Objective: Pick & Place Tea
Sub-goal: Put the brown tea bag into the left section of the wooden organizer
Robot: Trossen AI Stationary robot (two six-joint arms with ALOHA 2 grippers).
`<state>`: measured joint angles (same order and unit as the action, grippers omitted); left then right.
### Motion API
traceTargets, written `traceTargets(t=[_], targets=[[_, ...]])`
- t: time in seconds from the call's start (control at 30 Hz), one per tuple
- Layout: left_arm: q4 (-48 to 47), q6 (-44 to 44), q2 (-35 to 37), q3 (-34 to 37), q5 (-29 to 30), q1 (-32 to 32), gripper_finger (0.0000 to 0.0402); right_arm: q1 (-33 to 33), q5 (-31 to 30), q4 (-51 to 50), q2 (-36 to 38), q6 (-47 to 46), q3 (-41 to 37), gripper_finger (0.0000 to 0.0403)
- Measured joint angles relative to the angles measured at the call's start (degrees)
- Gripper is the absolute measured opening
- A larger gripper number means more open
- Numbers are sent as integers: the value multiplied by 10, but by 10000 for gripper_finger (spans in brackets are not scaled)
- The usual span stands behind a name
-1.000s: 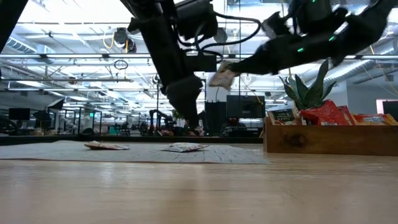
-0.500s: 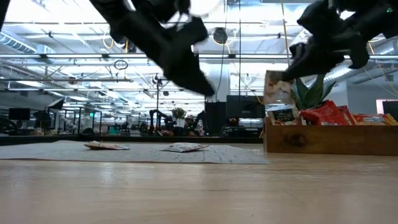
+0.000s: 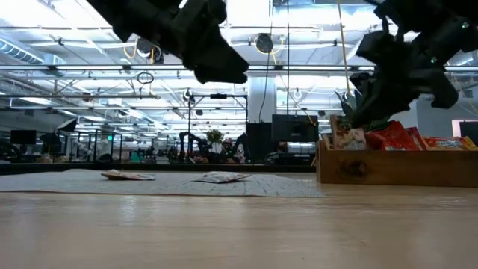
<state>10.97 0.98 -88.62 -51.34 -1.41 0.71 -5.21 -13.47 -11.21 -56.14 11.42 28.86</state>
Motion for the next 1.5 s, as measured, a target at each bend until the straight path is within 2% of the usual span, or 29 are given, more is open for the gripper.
traceTargets(t=[0.2, 0.43, 0.73, 1.03, 1.2, 1.37, 1.5], targets=[[2, -4, -1, 6, 8, 0, 248, 0, -8, 40, -69, 19, 0, 0], [-8, -12, 0, 5, 15, 0, 246, -1, -120, 63, -114, 31, 0, 0], [-21, -17, 0, 5, 15, 0, 250, -9, -126, 73, -94, 28, 0, 39], [-24, -17, -1, 5, 15, 0, 251, -33, -239, 80, -63, 32, 0, 86], [-27, -17, -1, 5, 15, 0, 251, -49, -235, 107, -60, 32, 1, 83], [-27, -17, -1, 5, 20, 0, 251, -58, -210, 64, -60, 48, 54, 11], [-27, -17, -1, 5, 46, 0, 251, -21, -84, -74, -84, 1, 148, 2]])
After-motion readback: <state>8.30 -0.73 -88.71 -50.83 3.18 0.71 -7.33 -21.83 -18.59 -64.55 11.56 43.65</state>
